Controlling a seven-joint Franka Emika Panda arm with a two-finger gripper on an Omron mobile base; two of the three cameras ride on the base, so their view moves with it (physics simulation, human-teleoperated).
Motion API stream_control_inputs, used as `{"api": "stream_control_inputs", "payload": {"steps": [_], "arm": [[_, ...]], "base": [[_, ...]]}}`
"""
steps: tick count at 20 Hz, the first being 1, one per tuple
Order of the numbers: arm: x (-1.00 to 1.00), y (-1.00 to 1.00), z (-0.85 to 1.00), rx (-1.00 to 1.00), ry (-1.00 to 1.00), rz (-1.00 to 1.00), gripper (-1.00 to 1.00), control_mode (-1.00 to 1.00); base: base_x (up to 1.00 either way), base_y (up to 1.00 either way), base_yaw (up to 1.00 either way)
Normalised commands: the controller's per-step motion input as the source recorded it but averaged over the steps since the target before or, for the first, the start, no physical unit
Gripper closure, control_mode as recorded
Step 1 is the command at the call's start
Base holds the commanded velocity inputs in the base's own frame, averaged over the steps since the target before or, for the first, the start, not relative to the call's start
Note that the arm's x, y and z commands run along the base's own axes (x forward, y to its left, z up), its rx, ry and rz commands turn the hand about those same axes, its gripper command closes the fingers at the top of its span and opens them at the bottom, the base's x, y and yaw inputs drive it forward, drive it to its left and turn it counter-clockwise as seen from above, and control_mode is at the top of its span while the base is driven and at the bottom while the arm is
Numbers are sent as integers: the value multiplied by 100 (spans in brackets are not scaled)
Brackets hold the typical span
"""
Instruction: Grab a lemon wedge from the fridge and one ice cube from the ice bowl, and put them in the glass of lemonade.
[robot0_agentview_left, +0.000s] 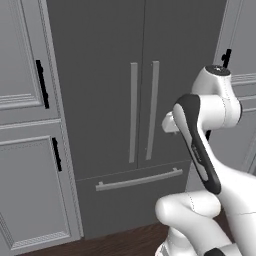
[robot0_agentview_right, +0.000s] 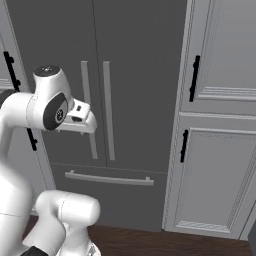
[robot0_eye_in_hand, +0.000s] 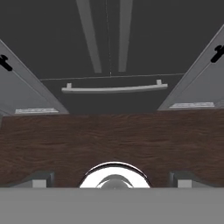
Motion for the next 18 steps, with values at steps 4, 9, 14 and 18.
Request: {"api": "stream_control_inputs", "payload": {"steps": [4,9,14,18], "arm": [[80,-27,12,0,0,9,-100,-100],[100,-10,5,0,-1,3,-100,-100],[99,0,-50,-10,-2,0,-100,-100],[71,6,-35,-12,-5,-4,-100,-100]], "base": [[0,0,0],[0,0,0],[0,0,0],[0,0,0]]}}
